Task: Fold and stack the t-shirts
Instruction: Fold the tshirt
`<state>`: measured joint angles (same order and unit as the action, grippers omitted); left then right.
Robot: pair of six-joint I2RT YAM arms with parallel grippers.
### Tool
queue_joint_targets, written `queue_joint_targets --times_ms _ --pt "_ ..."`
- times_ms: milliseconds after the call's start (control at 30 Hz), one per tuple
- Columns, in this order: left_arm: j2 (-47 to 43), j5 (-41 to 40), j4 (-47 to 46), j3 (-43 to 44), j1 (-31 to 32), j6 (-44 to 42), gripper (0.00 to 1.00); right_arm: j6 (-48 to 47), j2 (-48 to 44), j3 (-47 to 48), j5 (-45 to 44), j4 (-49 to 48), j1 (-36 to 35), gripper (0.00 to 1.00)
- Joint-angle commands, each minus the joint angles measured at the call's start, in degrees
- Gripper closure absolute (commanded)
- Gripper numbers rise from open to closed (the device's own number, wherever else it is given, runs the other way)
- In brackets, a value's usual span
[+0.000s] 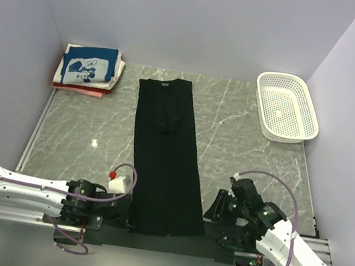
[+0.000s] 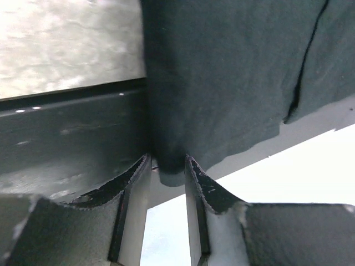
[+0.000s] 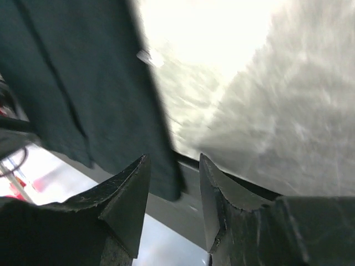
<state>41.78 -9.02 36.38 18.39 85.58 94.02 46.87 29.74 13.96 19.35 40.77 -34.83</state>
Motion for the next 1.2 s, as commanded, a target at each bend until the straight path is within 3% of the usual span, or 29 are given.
queue_joint_targets --times_ms 0,633,967,1167 --pt "0.93 1.72 -6.32 -0.81 0.29 -1.47 0.64 0.15 -1.17 -1.99 4.80 2.73 -0.15 0.53" --pt "4.89 2.16 -9.48 -1.78 4.86 3.28 0.72 7.88 -2.75 -6.04 6.92 2.39 -12.98 0.55" --pt "3.75 -0.38 -8.43 -0.29 5.04 2.49 0.90 8.42 2.69 -3.94 5.35 -6.50 -13.34 0.68" --pt "2.87 -3.37 -7.99 1.64 3.46 -0.75 1.00 6.39 7.79 1.42 2.53 -9.74 -13.34 0.85"
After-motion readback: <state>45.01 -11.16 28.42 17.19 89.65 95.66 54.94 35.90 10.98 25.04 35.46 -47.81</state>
